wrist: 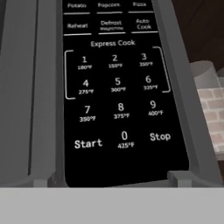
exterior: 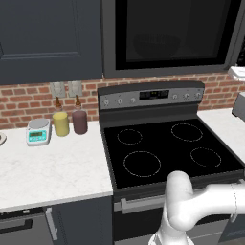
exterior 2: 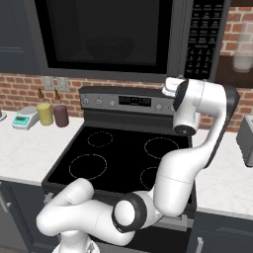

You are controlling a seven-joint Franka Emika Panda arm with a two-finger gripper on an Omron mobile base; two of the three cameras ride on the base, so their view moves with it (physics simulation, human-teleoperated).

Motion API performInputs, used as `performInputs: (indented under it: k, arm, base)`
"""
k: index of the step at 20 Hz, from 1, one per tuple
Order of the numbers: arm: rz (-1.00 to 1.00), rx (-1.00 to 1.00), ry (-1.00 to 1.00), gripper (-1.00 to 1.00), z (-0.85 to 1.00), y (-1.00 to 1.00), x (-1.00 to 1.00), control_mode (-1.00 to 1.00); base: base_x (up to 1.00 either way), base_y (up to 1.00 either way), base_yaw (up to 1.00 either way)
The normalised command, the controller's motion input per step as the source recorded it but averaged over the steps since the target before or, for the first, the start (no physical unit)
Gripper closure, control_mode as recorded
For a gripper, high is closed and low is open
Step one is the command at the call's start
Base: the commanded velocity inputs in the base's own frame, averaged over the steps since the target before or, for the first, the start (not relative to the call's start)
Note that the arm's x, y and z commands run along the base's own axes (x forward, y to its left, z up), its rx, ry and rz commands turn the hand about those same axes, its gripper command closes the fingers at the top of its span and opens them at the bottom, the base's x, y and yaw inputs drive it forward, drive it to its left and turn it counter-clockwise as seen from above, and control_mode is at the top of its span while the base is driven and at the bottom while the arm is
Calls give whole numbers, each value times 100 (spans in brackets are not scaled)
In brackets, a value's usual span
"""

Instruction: Open the microwave, place the bowl with waffle inside the microwave, then close the microwave door and turn it on.

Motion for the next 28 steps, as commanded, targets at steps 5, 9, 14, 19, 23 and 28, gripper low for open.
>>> performInputs:
  k: [5, 9, 14, 19, 23, 28]
  arm:
    - [0, 0, 13, -100, 7, -12, 0, -100]
    - [0, 0, 9, -100, 28, 0, -6, -100]
    - [0, 0, 13, -100, 31, 0, 0, -100]
    - [2, 0, 15, -100, 33, -17, 0, -100]
    - [4, 0, 14, -100, 24, -23, 0, -100]
    - [3, 0, 10, -100, 20, -25, 0, -100]
  base:
    - [0, 0, 0]
    - [0, 0, 0]
    - [0, 0, 0]
    - [0, 0, 0]
    - [0, 0, 0]
    - [0, 0, 0]
